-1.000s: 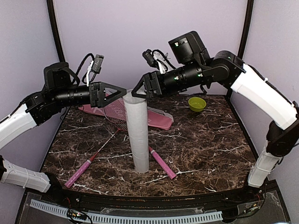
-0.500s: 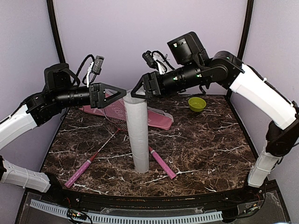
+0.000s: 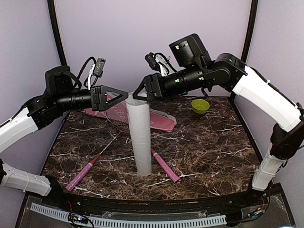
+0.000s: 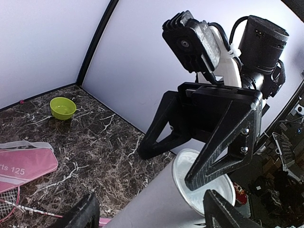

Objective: Pack up the badminton gear

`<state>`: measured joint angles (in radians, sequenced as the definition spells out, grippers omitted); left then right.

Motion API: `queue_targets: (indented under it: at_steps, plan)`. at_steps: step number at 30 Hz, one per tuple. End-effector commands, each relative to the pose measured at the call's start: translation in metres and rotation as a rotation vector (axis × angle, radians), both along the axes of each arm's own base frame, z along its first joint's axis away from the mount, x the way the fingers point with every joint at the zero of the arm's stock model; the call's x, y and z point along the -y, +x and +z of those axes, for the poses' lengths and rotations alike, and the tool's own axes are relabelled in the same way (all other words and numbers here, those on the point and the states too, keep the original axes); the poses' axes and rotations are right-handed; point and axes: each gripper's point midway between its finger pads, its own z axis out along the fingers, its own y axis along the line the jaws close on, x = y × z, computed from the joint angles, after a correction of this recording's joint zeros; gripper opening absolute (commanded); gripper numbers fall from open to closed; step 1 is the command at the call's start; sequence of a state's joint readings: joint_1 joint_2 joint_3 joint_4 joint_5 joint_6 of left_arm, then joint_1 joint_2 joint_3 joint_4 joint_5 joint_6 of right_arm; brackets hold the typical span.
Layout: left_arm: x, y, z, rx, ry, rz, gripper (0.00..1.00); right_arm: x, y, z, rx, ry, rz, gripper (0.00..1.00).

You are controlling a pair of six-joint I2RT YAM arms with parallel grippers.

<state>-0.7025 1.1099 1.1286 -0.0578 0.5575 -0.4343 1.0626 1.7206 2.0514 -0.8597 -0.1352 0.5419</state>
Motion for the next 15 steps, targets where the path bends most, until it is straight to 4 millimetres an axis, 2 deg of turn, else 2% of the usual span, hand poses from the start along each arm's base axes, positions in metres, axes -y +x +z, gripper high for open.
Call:
queue_targets:
  at_steps: [1,11,15]
  plan:
    - [0.001,-0.003,-0.065,-0.162,0.153,-0.025,0.76,0.012,-0.002,-0.068,-0.092,-0.220,-0.025,0.61]
    - [0.006,0.009,-0.004,-0.039,0.063,0.005,0.77,0.001,-0.002,-0.033,-0.053,-0.110,0.000,0.61]
    - [0.004,0.012,0.008,-0.008,0.051,0.023,0.78,0.001,-0.002,-0.023,-0.040,-0.083,0.001,0.61]
